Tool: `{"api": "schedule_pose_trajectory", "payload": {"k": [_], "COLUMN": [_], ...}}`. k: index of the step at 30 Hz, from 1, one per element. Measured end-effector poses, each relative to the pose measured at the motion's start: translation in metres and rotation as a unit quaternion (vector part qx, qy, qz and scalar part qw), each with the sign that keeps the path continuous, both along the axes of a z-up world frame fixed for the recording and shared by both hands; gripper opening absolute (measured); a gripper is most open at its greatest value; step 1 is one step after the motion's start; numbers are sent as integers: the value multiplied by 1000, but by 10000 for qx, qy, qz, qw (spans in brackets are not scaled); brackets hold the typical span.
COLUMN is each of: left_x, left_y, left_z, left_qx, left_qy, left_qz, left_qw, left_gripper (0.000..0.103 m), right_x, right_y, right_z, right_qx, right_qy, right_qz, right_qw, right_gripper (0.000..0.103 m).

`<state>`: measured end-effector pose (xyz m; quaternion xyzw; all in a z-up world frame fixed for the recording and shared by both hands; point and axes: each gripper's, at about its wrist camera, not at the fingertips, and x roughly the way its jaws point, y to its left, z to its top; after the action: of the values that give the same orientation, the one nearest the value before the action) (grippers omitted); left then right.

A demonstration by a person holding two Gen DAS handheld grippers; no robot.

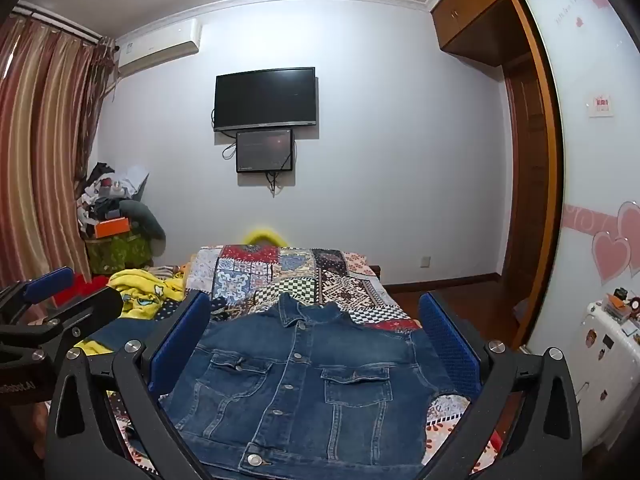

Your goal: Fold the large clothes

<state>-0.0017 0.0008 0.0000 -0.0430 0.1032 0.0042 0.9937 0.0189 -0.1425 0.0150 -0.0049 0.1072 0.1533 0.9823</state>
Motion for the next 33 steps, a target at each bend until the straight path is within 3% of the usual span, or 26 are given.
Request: {"api": "schedule_pose_trajectory", "payload": {"k": [3, 10, 33], "left_x": [-8, -6, 3], "left_y": [12, 3, 6], "left_z": [3, 7, 0], "left_qx": [-109, 68, -23], "left_qy": [13, 143, 183], "left_qz": [-67, -63, 23], "left_qw": [9999, 9999, 9998], "left_gripper": [103, 103, 103], "right_x": [1, -1, 6], "right_y": [-2, -1, -9], "right_z": [0, 10, -2], "right_qx": [20, 117, 160], "right_qy": [34, 138, 260], "right_qz": [8, 55, 136], "right_qw": [10000, 9998, 9994], "right_gripper": [103, 103, 103]}}
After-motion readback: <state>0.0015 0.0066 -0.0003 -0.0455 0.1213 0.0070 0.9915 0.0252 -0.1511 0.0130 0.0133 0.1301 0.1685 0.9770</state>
